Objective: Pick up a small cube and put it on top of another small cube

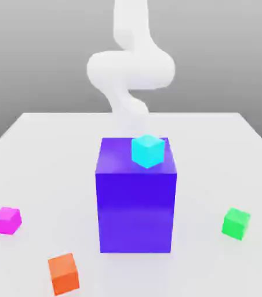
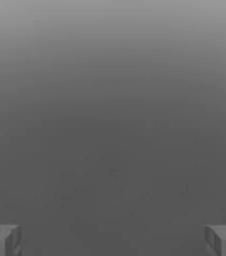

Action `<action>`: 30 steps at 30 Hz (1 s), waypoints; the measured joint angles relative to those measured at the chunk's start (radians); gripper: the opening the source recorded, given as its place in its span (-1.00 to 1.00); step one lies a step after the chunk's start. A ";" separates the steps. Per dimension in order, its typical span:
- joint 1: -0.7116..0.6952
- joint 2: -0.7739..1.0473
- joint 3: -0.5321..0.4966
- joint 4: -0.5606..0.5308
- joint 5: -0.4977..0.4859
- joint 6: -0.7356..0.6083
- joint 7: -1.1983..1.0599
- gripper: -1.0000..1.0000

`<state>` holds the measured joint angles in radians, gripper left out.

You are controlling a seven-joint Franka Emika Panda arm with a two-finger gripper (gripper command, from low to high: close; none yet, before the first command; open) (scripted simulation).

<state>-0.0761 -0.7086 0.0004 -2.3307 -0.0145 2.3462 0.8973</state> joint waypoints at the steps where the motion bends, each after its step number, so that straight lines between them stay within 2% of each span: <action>1: -0.032 0.039 -0.001 -0.013 -0.006 0.020 0.042 0.00; 9: -0.251 0.333 -0.034 -0.111 -0.053 0.167 0.354 0.00; 16: -0.395 0.586 -0.114 -0.197 -0.059 0.296 0.599 0.00; 20: -0.497 0.732 -0.161 -0.246 -0.007 0.370 0.699 0.00; 23: -0.534 0.842 -0.178 -0.282 0.072 0.425 0.746 0.00; 29: -0.613 1.059 -0.099 -0.255 0.178 0.587 0.698 0.00; 30: -0.621 1.081 -0.089 -0.251 0.184 0.604 0.694 -1.00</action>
<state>-0.6972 0.3720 -0.0888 -2.5814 0.1693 2.9497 1.5910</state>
